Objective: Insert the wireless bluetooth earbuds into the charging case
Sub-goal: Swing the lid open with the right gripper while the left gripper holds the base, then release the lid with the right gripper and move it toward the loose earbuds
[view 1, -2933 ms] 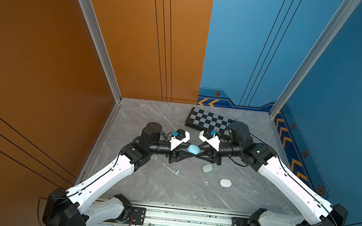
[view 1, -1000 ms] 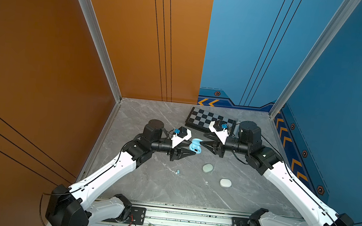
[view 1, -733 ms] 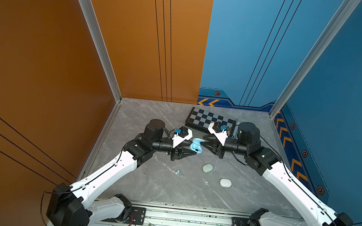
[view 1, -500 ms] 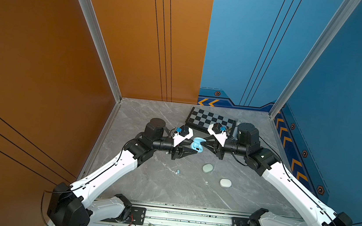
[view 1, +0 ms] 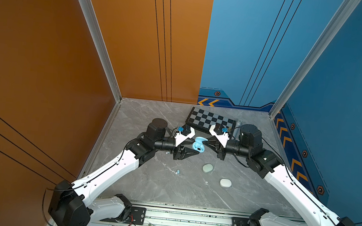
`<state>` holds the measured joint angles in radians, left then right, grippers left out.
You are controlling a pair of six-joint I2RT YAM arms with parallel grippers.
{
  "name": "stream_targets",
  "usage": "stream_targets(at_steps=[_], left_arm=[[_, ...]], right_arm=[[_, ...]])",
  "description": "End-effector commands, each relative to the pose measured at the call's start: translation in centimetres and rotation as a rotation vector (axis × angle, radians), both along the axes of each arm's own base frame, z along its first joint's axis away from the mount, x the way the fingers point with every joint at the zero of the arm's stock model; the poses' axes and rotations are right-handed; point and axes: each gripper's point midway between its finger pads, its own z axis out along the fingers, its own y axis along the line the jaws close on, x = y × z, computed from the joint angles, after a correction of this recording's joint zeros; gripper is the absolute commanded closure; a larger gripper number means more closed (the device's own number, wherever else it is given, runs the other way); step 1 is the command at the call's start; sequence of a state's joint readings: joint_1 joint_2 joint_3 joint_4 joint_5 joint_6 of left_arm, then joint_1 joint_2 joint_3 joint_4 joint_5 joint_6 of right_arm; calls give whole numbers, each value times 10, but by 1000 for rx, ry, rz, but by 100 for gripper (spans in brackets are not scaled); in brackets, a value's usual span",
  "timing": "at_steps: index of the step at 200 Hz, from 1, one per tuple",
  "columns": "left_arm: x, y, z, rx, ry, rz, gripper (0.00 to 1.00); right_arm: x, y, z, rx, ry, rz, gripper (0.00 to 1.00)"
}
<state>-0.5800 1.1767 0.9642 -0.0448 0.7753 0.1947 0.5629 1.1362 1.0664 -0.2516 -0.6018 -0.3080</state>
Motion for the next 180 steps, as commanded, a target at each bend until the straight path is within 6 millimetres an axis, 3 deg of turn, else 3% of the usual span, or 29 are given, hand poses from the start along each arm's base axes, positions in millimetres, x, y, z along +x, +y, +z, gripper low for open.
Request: stream_targets(at_steps=[1,53,57,67,97,170,180], left_arm=[[4,9,5,19,-53,68,35],[9,29,4,165,-177,141,38],[10,29,16,161,-210,145,39],[13,29,17,194,-249,154,43],[16,24,13,275,-323,131,56],[15,8,12,282,-329,86,72],[15,7,11,284,-328,83,74]], right_arm=[[3,-8,5,-44,-70,-45,100],[3,-7,-12,-183,-137,-62,100],[3,-7,-12,-189,-141,-62,100],[3,-5,-12,-197,-151,-62,100],[1,2,-12,-207,-161,-47,100],[-1,9,-12,-212,-163,-33,100],[-9,16,-12,-208,-165,-3,100]])
